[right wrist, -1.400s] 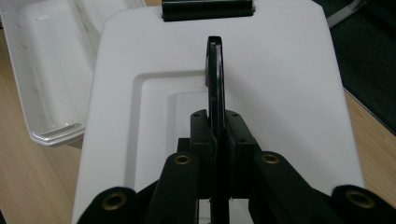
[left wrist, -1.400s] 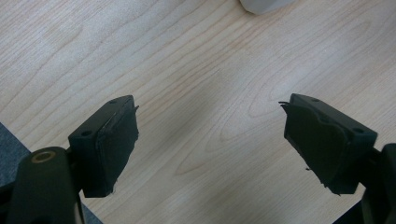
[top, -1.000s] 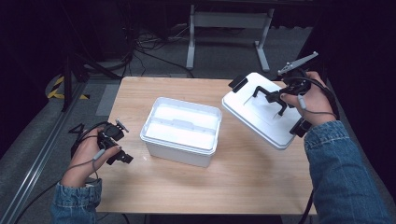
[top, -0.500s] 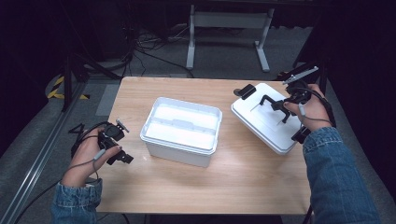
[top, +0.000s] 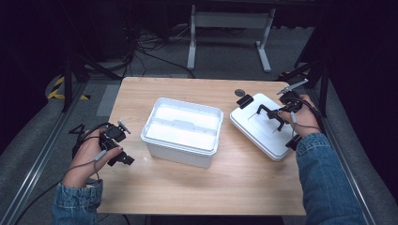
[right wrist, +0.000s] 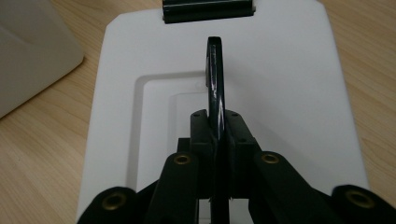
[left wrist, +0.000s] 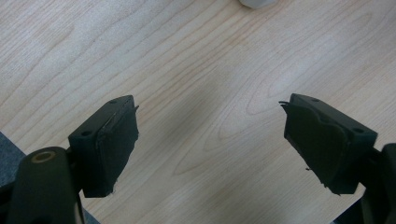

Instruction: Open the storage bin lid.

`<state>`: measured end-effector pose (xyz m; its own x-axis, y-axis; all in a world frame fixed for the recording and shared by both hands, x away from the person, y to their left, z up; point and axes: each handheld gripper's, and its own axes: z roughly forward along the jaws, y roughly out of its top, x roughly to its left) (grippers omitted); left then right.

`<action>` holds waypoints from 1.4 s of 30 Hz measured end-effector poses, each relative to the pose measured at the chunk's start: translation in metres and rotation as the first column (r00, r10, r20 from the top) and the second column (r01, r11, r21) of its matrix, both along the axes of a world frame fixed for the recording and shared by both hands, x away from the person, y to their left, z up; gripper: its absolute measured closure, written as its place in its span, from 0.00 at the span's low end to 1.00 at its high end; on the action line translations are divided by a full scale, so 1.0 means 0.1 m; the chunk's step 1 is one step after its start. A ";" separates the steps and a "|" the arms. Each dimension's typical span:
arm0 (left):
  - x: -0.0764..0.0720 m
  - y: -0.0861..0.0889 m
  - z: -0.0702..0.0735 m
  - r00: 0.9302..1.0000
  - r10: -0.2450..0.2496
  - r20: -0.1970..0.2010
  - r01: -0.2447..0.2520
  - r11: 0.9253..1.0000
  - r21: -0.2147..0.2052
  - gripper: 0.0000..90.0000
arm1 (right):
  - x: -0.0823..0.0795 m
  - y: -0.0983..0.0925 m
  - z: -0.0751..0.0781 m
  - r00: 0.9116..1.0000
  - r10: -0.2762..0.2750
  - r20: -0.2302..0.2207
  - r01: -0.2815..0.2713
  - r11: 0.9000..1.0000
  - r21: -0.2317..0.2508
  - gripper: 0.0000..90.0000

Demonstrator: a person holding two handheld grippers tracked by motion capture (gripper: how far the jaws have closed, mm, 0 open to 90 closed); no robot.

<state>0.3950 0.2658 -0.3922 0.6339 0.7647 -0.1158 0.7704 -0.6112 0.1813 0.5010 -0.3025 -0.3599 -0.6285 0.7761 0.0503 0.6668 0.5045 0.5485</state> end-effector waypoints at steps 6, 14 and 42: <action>0.00 0.01 -0.01 1.000 0.005 -0.001 -0.005 1.000 -0.001 0.20 | 0.03 -0.02 -0.15 1.000 -0.008 -0.007 0.008 1.000 0.006 0.94; 0.00 0.01 -0.01 1.000 0.007 -0.001 -0.007 1.000 -0.003 0.20 | 0.05 -0.06 -0.29 0.999 -0.028 -0.025 0.028 0.999 0.017 0.94; 0.03 -0.01 -0.02 1.000 -0.001 -0.004 0.001 1.000 0.001 0.20 | 0.09 -0.28 -0.55 0.991 -0.127 -0.030 0.129 0.990 0.049 0.77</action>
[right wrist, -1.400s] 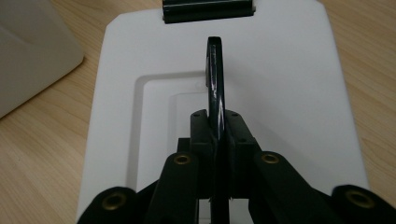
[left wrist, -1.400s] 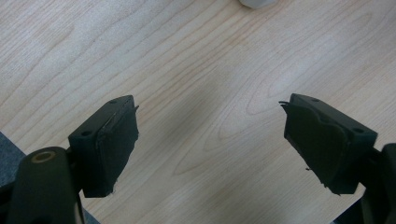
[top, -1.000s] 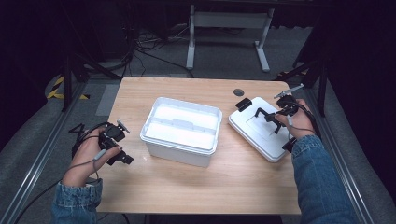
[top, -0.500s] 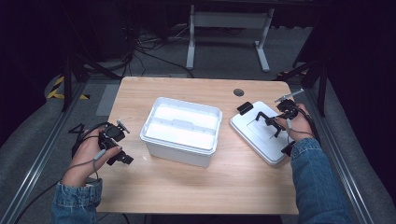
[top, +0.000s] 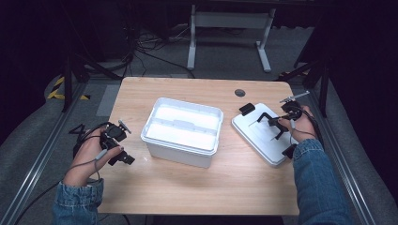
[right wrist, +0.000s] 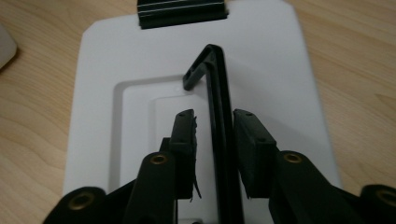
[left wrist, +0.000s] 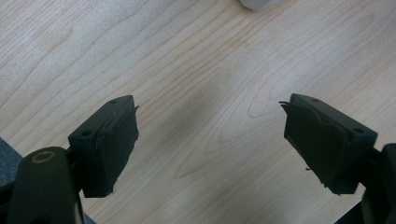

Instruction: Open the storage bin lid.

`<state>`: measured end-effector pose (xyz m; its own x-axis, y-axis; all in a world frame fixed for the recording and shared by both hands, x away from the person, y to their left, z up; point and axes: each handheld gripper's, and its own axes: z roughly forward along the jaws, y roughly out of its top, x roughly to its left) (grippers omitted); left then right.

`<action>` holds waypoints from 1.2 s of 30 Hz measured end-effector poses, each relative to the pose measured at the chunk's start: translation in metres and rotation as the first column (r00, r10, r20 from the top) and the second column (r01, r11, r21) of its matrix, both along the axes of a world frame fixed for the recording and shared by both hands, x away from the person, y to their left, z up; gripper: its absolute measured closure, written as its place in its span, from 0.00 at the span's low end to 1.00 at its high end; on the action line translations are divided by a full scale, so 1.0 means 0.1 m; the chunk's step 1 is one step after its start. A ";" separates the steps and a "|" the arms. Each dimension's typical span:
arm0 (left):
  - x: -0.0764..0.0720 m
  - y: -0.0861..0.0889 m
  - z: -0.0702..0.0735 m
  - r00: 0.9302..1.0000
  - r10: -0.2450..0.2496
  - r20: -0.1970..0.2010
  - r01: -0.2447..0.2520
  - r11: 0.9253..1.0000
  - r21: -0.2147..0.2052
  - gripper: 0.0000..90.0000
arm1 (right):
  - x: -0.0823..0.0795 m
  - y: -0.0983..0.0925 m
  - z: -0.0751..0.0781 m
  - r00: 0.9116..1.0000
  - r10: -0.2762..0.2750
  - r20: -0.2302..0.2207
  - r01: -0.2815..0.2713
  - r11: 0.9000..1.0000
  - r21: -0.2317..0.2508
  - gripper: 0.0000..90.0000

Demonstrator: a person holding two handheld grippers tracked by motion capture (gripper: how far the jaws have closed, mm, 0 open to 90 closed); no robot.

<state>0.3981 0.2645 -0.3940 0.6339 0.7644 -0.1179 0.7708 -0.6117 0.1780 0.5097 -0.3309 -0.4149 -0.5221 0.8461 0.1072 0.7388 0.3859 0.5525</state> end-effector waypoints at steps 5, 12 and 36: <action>0.01 -0.01 0.00 1.000 0.002 -0.008 -0.002 1.000 -0.001 0.20 | -0.04 -0.08 0.06 0.999 -0.028 0.042 0.026 0.999 0.040 0.69; 0.02 -0.03 0.00 1.000 0.000 -0.004 0.000 1.000 0.001 0.20 | -0.15 -0.07 0.27 0.995 -0.006 0.101 0.000 0.998 0.057 0.66; -0.03 0.01 0.00 1.000 0.013 -0.001 -0.013 1.000 0.003 0.20 | -0.98 0.56 0.74 0.943 0.274 0.187 -0.285 0.958 0.033 0.61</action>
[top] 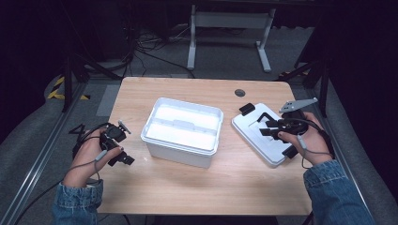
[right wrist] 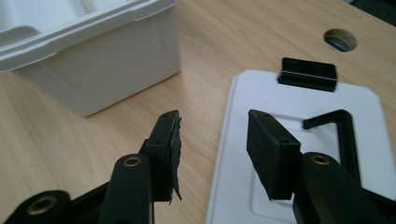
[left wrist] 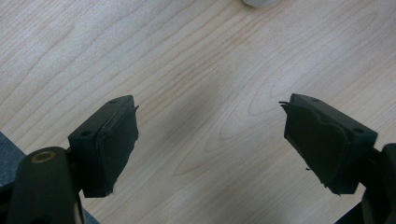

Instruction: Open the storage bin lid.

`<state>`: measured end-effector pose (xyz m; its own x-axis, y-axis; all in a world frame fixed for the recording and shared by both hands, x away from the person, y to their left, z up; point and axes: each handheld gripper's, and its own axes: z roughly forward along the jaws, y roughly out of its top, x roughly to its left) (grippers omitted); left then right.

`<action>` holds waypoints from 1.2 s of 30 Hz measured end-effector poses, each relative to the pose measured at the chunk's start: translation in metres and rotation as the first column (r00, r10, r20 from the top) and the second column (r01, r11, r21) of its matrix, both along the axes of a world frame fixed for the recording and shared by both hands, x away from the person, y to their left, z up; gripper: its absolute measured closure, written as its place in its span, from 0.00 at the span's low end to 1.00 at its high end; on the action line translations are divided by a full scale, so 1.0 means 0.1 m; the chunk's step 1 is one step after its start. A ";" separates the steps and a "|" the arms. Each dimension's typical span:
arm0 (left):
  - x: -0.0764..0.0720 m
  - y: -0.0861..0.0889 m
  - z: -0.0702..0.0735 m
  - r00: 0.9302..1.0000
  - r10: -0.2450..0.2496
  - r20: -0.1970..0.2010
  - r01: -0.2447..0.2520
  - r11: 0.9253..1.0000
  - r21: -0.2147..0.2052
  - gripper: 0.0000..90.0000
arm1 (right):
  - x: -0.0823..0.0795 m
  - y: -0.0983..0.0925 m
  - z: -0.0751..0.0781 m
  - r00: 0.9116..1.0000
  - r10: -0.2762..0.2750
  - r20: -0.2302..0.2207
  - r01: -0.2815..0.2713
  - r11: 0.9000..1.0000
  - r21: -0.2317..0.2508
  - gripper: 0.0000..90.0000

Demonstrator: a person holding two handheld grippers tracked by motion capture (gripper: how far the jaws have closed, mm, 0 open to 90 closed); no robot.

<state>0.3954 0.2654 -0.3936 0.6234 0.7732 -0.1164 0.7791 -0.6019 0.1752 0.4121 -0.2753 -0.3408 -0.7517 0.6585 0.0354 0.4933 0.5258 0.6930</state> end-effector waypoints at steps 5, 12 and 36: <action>0.00 0.00 0.01 1.000 -0.004 0.008 0.004 1.000 0.003 0.20 | -0.15 0.18 -0.02 0.999 0.051 -0.008 -0.051 0.999 -0.007 0.59; 0.00 0.01 0.01 1.000 -0.003 0.009 0.003 1.000 -0.005 0.20 | -0.32 0.36 -0.11 0.996 0.086 -0.017 -0.086 0.996 -0.006 0.56; 0.00 -0.02 0.00 1.000 -0.018 0.024 0.018 1.000 0.004 0.20 | -0.60 0.79 -0.96 0.996 0.093 0.000 -0.093 0.996 -0.013 0.56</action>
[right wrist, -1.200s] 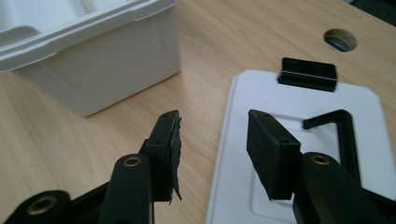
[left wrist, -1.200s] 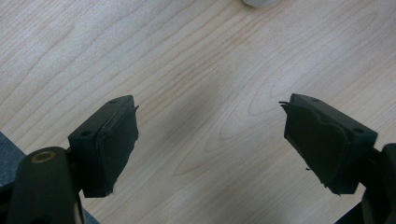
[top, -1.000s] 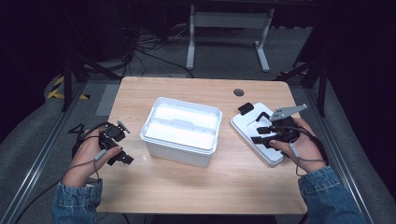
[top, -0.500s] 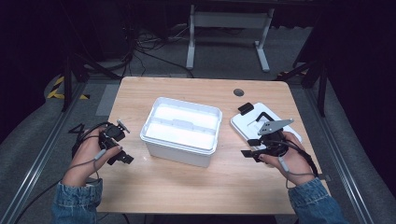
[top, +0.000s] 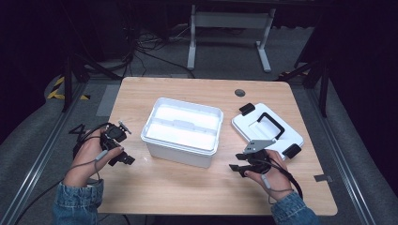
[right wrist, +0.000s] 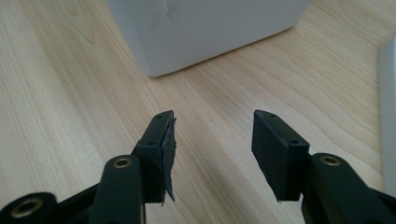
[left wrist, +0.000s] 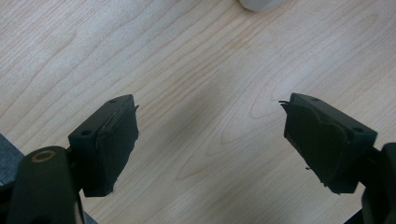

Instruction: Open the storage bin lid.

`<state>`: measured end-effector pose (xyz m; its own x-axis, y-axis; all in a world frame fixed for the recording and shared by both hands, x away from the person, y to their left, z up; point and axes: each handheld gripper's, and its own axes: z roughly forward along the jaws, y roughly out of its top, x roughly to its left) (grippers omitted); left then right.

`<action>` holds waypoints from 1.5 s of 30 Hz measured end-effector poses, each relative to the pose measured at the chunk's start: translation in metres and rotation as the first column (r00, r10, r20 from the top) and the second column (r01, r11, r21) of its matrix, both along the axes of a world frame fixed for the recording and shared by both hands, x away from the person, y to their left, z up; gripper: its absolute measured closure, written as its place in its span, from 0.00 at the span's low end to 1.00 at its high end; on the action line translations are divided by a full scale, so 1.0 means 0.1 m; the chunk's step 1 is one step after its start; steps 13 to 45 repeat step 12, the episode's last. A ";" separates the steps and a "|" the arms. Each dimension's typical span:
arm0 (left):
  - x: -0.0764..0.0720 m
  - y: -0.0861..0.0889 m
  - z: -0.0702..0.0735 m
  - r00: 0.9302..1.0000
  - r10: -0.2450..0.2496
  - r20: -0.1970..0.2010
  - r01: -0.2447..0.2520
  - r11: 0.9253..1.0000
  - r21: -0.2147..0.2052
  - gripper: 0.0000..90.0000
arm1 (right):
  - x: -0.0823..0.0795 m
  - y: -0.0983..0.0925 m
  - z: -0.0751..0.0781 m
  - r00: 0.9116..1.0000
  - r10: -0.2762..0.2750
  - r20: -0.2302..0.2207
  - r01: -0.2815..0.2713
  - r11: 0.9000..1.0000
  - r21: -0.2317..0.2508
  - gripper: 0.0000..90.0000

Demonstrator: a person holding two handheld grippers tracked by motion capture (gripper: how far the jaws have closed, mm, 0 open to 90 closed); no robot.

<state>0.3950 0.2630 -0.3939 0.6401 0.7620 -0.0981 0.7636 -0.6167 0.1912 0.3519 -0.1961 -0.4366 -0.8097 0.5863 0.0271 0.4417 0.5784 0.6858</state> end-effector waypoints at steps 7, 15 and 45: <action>0.00 0.00 0.00 1.000 0.005 0.007 -0.005 1.000 -0.004 0.20 | -0.04 0.14 -0.20 1.000 0.019 0.010 -0.019 1.000 -0.014 0.56; 0.01 0.01 0.00 1.000 0.000 0.004 0.000 1.000 -0.002 0.20 | -0.04 0.17 -0.24 1.000 0.021 0.004 -0.020 1.000 -0.003 0.56; 0.01 0.01 0.00 1.000 0.000 0.004 0.000 1.000 -0.002 0.20 | -0.04 0.17 -0.24 1.000 0.021 0.004 -0.020 1.000 -0.003 0.56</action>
